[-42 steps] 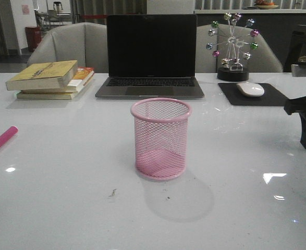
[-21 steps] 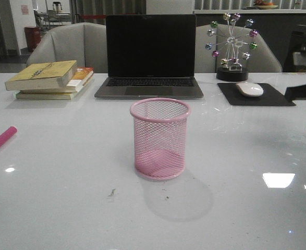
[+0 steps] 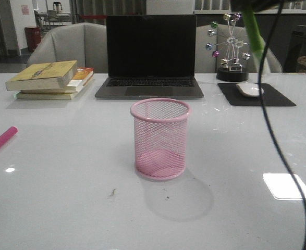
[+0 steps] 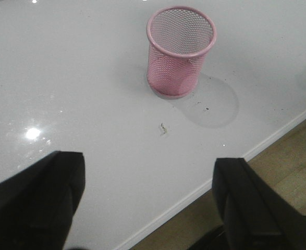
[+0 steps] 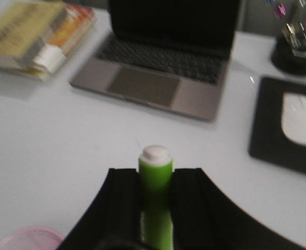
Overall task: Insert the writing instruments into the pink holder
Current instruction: 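Lift the green marker with the right gripper over the pink holder, then lower the green marker into the holder and open the right gripper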
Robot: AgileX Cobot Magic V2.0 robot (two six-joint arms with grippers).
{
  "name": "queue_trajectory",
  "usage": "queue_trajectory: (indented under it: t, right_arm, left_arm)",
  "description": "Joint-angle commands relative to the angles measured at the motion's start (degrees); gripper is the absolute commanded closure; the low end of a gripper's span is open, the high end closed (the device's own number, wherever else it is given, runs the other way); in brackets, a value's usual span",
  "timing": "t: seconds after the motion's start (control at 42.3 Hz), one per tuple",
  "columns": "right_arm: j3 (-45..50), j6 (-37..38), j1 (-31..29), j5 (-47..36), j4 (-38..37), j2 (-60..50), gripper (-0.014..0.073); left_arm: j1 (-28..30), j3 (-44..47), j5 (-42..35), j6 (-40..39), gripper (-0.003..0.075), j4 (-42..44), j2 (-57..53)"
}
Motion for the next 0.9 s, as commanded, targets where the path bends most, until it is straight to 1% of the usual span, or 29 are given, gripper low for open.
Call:
queue_trajectory:
  t: [0.0, 0.071, 0.189, 0.308, 0.45, 0.544, 0.733, 0.804, 0.875]
  right_arm:
    - [4.4, -0.7, 4.5, -19.1, 0.1, -3.9, 0.0431]
    - [8.1, -0.6, 7.6, -28.9, 0.0, -3.5, 0.0431]
    - [12.6, -0.6, 11.2, -40.6, -1.8, -1.3, 0.0431]
    - [13.4, -0.6, 12.5, -47.2, -5.7, 3.0, 0.0431]
    - [13.4, -0.6, 12.5, -54.6, -9.8, 9.4, 0.0431]
    - [13.4, -0.6, 12.5, -57.5, -10.5, 13.7, 0.0429]
    - [13.4, -0.6, 12.5, -58.5, -10.4, 20.7, 0.0424]
    - [13.4, -0.6, 12.5, -58.5, -10.4, 21.9, 0.0375]
    - [13.4, -0.6, 12.5, -58.1, -10.4, 22.2, 0.0253]
  left_arm:
    - [-0.3, -1.8, -4.4, -0.1, 0.0159, -0.7, -0.3]
    - [-0.3, -1.8, -4.4, -0.1, 0.0159, -0.7, -0.3]
    - [-0.3, -1.8, -4.4, -0.1, 0.0159, -0.7, -0.2]
    - [-0.3, -1.8, -4.4, -0.1, 0.0159, -0.7, -0.2]
    - [-0.3, -1.8, -4.4, -0.1, 0.0159, -0.7, -0.2]
    - [-0.3, -1.8, -4.4, -0.1, 0.0159, -0.7, -0.2]
    - [-0.3, -1.8, -4.4, -0.1, 0.0159, -0.7, -0.2]
    - [-0.3, -1.8, -4.4, -0.1, 0.0159, -0.7, -0.2]
    - [-0.3, -1.8, -4.4, -0.1, 0.0159, -0.7, -0.2]
